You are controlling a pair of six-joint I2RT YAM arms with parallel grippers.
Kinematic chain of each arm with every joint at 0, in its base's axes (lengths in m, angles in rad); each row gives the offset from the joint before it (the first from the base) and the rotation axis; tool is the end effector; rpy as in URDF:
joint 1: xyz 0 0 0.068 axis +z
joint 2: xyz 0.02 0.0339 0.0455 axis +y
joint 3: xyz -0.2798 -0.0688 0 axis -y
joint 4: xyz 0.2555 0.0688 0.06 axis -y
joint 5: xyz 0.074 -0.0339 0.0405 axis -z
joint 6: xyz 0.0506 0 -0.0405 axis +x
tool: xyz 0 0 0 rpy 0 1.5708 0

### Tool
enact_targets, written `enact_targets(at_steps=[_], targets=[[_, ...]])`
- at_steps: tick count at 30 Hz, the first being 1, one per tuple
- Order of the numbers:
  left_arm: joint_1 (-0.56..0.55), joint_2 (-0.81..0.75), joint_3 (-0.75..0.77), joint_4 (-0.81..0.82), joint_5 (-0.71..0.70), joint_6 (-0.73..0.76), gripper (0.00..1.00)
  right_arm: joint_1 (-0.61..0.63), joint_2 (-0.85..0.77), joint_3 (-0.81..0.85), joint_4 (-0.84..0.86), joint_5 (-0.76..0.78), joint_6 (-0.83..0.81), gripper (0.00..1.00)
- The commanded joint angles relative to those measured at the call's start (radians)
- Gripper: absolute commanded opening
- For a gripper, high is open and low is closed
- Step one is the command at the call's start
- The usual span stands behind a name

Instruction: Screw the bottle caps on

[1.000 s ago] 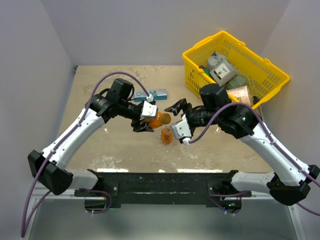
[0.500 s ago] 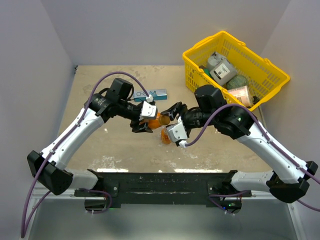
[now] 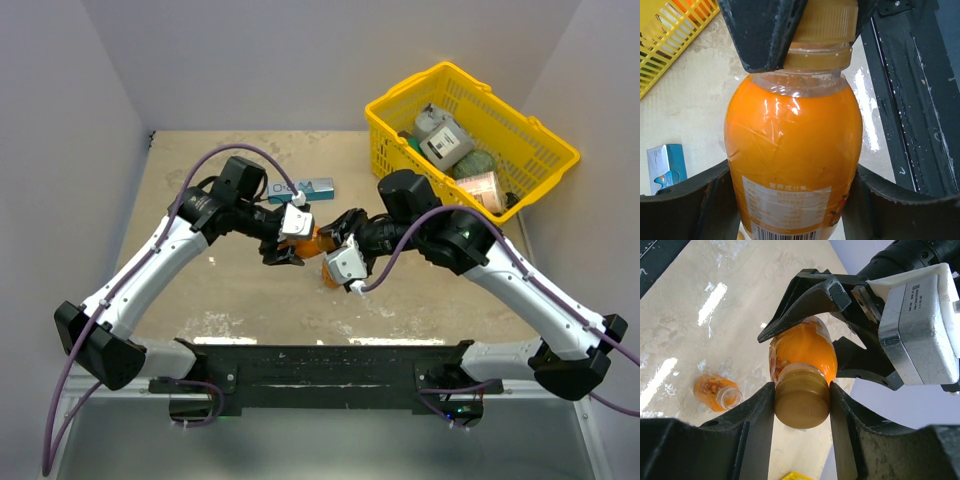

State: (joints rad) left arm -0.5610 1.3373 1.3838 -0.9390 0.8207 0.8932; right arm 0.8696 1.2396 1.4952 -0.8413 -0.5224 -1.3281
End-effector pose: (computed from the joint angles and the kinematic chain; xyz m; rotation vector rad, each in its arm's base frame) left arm 0.2138 -0.1781 0.3730 1.7349 1.4360 -0.8252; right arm 0.1480 0.2144 0.4356 -1.9708 0.6739 0.2853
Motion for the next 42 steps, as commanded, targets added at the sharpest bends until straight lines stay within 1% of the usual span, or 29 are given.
enact_targets(at_steps=[1, 3, 6, 7, 8, 9, 10, 11, 14, 15, 17, 18, 19, 20, 21, 23, 24, 25, 26, 27, 28, 30, 31, 37, 41, 42], targets=[[0.003, -0.012, 0.04, 0.066, -0.046, -0.008, 0.0, 0.003, 0.026, 0.028, -0.001, 0.004, 0.064, 0.25], [0.001, -0.03, 0.029, 0.113, -0.104, -0.029, 0.0, 0.005, 0.064, 0.066, 0.001, -0.013, 0.188, 0.22], [0.003, -0.082, -0.011, 0.247, -0.216, -0.049, 0.0, 0.003, 0.11, 0.105, 0.008, -0.025, 0.36, 0.13], [0.003, -0.099, -0.025, 0.335, -0.241, -0.059, 0.0, 0.003, 0.113, 0.102, 0.046, -0.027, 0.406, 0.07], [0.001, -0.128, -0.051, 0.368, -0.277, -0.059, 0.0, 0.003, 0.115, 0.09, 0.07, -0.028, 0.494, 0.04], [0.001, -0.141, -0.063, 0.399, -0.288, -0.06, 0.0, 0.003, 0.115, 0.08, 0.089, -0.031, 0.53, 0.0], [0.001, -0.153, -0.075, 0.454, -0.307, -0.063, 0.0, 0.003, 0.11, 0.07, 0.135, -0.033, 0.565, 0.0], [0.001, -0.176, -0.1, 0.48, -0.317, -0.068, 0.0, 0.002, 0.109, 0.054, 0.152, -0.034, 0.625, 0.0], [0.001, -0.226, -0.158, 0.587, -0.365, -0.092, 0.0, -0.001, 0.115, 0.043, 0.197, -0.033, 0.728, 0.0], [0.0, -0.243, -0.178, 0.653, -0.379, -0.094, 0.0, -0.003, 0.118, 0.045, 0.203, -0.028, 0.753, 0.0], [-0.005, -0.301, -0.247, 0.731, -0.435, -0.089, 0.0, -0.01, 0.123, 0.036, 0.243, -0.018, 0.843, 0.0], [-0.016, -0.322, -0.273, 0.826, -0.46, -0.083, 0.0, -0.012, 0.127, 0.034, 0.255, -0.011, 0.872, 0.0], [-0.025, -0.338, -0.301, 0.87, -0.509, -0.07, 0.0, -0.014, 0.13, 0.027, 0.278, 0.002, 0.9, 0.0], [-0.037, -0.371, -0.343, 0.903, -0.538, -0.045, 0.0, -0.021, 0.138, 0.025, 0.284, 0.01, 0.952, 0.0], [-0.072, -0.381, -0.362, 0.971, -0.567, 0.019, 0.0, -0.026, 0.141, 0.023, 0.294, 0.012, 0.977, 0.0], [-0.129, -0.412, -0.423, 1.035, -0.711, 0.105, 0.0, -0.04, 0.155, 0.017, 0.317, 0.022, 1.044, 0.0], [-0.186, -0.421, -0.451, 1.133, -0.766, 0.197, 0.0, -0.046, 0.159, 0.017, 0.323, 0.022, 1.064, 0.0], [-0.204, -0.437, -0.51, 1.185, -0.819, 0.243, 0.0, -0.05, 0.162, 0.013, 0.338, 0.025, 1.105, 0.0], [-0.218, -0.441, -0.538, 1.235, -0.862, 0.286, 0.0, -0.061, 0.17, 0.013, 0.347, 0.027, 1.124, 0.0], [-0.238, -0.443, -0.563, 1.326, -0.889, 0.368, 0.0, -0.066, 0.175, 0.013, 0.355, 0.03, 1.142, 0.0], [-0.25, -0.441, -0.584, 1.368, -0.952, 0.409, 0.0, -0.073, 0.178, 0.013, 0.372, 0.03, 1.182, 0.0], [-0.273, -0.423, -0.641, 1.468, -1.018, 0.504, 0.0, -0.099, 0.19, 0.014, 0.39, 0.013, 1.225, 0.0], [-0.275, -0.415, -0.666, 1.485, -1.058, 0.521, 0.0, -0.109, 0.195, 0.02, 0.406, 0.007, 1.26, 0.0], [-0.277, -0.415, -0.716, 1.494, -1.144, 0.569, 0.0, -0.142, 0.212, 0.039, 0.435, -0.03, 1.32, 0.0], [-0.275, -0.425, -0.733, 1.461, -1.164, 0.556, 0.0, -0.152, 0.207, 0.034, 0.452, -0.034, 1.362, 0.0], [-0.275, -0.426, -0.736, 1.445, -1.175, 0.532, 0.0, -0.152, 0.208, 0.037, 0.45, -0.037, 1.36, 0.05]])
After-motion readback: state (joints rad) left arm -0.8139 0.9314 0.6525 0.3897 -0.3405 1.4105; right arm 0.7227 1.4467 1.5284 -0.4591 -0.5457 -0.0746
